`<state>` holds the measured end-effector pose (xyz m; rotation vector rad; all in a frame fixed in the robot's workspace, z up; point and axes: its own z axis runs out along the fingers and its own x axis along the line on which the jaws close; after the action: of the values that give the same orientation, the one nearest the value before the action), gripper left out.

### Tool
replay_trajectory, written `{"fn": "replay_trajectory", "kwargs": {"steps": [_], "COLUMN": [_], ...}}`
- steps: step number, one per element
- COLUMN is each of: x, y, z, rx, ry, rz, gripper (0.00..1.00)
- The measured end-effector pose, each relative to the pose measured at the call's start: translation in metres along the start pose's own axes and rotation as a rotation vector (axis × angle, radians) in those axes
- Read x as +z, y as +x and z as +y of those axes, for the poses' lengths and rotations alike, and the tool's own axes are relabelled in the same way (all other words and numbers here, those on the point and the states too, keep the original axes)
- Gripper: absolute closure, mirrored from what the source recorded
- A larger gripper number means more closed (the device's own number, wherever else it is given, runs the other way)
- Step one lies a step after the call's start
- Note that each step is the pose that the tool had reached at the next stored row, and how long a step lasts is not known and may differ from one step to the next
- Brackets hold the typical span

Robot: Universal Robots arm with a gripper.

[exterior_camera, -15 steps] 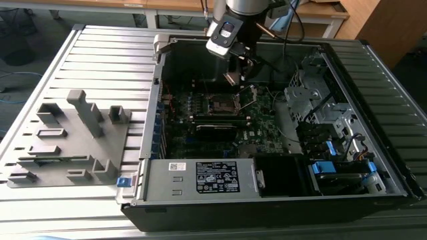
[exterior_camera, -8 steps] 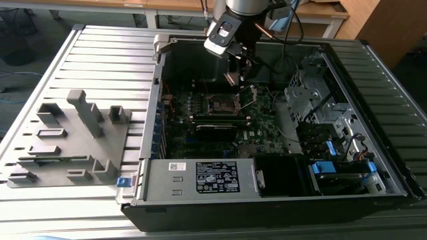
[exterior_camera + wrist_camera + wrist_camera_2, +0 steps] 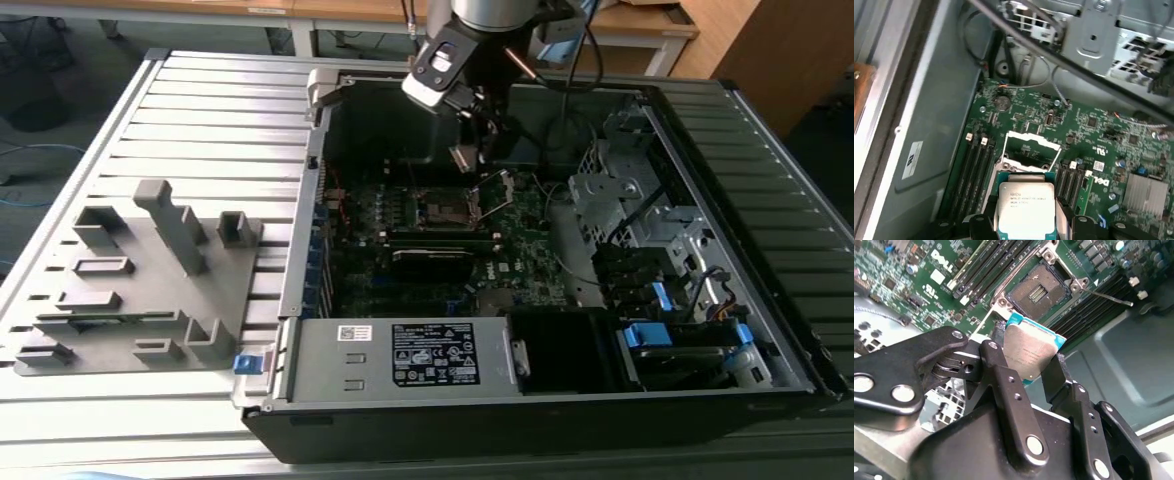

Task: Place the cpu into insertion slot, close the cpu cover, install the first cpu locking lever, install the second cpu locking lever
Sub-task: 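Place the cpu into insertion slot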

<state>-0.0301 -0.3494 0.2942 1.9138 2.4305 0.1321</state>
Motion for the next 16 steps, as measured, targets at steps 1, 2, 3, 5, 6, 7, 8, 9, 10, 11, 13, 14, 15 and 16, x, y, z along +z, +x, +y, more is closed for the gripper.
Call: {"fn": "replay_trajectory", "kwargs": {"steps": [1, 2, 3, 5, 6, 7, 8, 9, 10, 11, 13, 14, 15, 16], "x": [0.0000, 0.0000, 0.0000, 0.0001, 0.0001, 0.0001, 0.0001, 0.0001, 0.0001, 0.0001, 0.0001, 0.0001, 0.0001, 0.0003], "y": [0.0000, -0.0001, 0.0000, 0.0000, 0.0000, 0.0000, 0.0000, 0.0000, 0.0000, 0.0000, 0.0000, 0.0000, 0.0000, 0.0000], "z": [0.0000, 0.0000, 0.0000, 0.0000, 0.0000, 0.0000, 0.0000, 0.0000, 0.0000, 0.0000, 0.0000, 0.0000, 0.0000, 0.0000], "rx": [0.011, 0.015, 0.017, 0.018, 0.018, 0.019, 0.019, 0.019, 0.019, 0.019, 0.019, 0.019, 0.021, 0.026], "ry": [-0.0001, -0.0002, -0.0002, -0.0003, -0.0003, -0.0003, -0.0003, -0.0003, -0.0003, -0.0003, -0.0003, -0.0003, -0.0003, -0.0005], "rz": [-0.0011, -0.0015, -0.0017, -0.0018, -0.0018, -0.0018, -0.0018, -0.0018, -0.0018, -0.0018, -0.0018, -0.0019, -0.0021, -0.0025], "gripper": [0.46, 0.46, 0.46, 0.46, 0.46, 0.46, 0.46, 0.46, 0.46, 0.46, 0.46, 0.46, 0.46, 0.46]}}
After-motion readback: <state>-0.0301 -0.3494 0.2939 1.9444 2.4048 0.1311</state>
